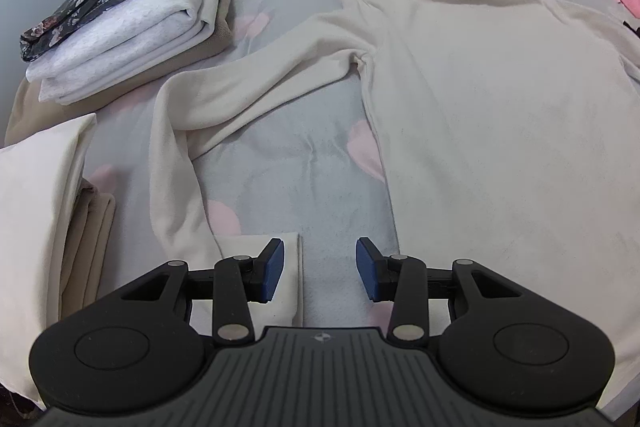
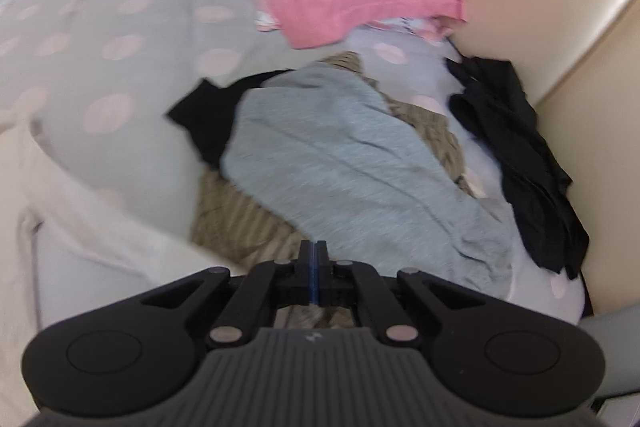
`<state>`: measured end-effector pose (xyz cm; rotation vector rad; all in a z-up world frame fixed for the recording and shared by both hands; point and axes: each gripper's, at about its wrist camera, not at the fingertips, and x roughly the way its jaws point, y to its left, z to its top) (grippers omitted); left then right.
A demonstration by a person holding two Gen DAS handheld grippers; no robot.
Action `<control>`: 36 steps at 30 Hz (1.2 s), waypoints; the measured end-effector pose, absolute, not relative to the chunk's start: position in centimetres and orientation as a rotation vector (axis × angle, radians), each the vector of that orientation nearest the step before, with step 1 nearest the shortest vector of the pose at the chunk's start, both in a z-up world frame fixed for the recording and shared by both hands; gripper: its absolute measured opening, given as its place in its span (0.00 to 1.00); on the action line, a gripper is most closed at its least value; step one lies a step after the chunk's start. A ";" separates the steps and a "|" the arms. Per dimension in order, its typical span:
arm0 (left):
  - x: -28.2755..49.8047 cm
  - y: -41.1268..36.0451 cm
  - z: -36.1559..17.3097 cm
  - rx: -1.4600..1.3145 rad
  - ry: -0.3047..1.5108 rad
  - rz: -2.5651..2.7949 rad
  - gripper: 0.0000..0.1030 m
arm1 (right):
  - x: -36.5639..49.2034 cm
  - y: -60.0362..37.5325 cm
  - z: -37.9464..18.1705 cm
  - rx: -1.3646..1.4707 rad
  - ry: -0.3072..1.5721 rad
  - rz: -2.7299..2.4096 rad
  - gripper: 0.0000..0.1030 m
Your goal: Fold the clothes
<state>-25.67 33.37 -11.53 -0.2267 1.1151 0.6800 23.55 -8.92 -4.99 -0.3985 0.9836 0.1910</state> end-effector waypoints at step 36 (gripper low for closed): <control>-24.5 31.7 -12.6 -0.149 1.136 0.670 0.37 | 19.4 -10.6 -3.9 -0.305 0.869 0.208 0.04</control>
